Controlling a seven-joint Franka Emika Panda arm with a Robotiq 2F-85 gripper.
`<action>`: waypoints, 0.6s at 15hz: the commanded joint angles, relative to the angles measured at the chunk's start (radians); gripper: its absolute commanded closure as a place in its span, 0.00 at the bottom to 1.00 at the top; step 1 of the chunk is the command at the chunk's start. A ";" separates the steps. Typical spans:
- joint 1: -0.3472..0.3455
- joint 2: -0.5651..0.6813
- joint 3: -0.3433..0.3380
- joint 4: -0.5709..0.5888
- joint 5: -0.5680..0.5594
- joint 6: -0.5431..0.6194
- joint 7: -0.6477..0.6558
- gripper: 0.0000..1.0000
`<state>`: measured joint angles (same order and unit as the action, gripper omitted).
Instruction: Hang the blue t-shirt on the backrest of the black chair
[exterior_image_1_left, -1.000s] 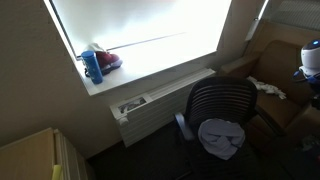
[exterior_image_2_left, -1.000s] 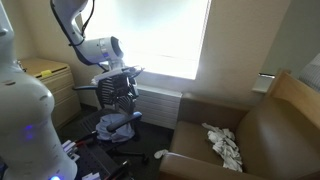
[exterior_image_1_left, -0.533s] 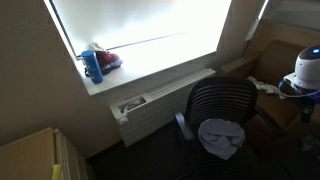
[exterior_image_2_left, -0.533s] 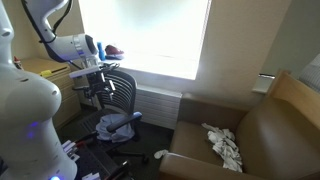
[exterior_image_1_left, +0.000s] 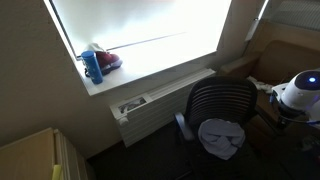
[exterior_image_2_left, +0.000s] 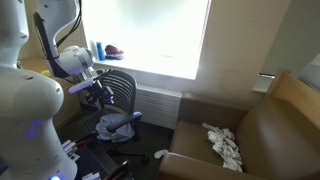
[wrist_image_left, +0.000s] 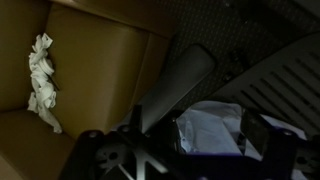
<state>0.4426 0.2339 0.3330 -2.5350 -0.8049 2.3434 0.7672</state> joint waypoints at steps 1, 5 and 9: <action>0.057 0.165 -0.019 0.108 -0.107 -0.019 0.124 0.00; 0.055 0.152 -0.013 0.095 -0.052 0.002 0.083 0.00; 0.079 0.255 -0.056 0.159 -0.126 0.027 0.151 0.00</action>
<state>0.4917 0.3999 0.3176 -2.4282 -0.8714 2.3435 0.8595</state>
